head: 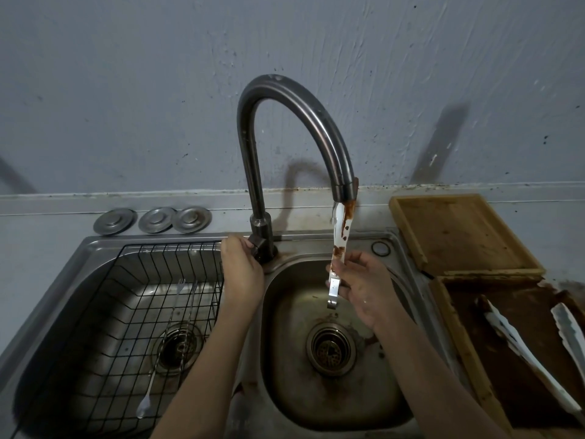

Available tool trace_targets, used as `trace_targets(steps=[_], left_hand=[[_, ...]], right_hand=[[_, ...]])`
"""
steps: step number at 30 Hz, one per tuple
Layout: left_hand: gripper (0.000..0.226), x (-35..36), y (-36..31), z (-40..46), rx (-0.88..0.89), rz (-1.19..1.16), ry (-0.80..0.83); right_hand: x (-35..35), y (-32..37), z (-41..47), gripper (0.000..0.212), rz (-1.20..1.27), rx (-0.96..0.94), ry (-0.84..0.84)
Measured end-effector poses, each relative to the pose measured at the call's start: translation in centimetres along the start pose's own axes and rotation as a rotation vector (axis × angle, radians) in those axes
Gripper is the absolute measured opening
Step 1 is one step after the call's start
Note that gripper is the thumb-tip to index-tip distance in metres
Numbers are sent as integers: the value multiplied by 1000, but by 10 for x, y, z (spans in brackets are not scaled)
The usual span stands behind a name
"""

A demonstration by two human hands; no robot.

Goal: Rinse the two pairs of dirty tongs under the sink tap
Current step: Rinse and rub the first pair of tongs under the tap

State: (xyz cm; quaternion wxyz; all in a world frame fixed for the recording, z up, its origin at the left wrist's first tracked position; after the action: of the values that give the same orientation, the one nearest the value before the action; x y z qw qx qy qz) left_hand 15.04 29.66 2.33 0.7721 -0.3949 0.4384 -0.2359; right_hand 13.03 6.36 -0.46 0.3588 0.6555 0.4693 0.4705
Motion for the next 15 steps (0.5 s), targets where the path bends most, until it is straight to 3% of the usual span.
trace_targets(steps=[10, 13, 15], left_hand=[[14, -6, -11, -9, -11, 11, 48], [27, -14, -35, -33, 103, 21, -43], [28, -8, -53, -52, 206, -6, 20]], right_hand=[[5, -2, 1, 14, 5, 4, 32], [7, -6, 1, 14, 12, 3, 38], [11, -11, 3, 14, 17, 5, 40]])
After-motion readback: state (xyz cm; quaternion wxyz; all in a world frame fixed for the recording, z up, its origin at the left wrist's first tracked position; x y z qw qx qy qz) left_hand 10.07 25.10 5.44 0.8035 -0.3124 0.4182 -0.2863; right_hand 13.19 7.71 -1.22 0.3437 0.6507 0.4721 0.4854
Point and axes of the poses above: each hand's wrist, its own z-axis towards the middle knuckle, its own x-axis out of the palm, y = z × x, the point moved 8 cm from there along z, towards the middle knuckle, and after that the axes turned 3 degrees about y, right-handed, at the moved point
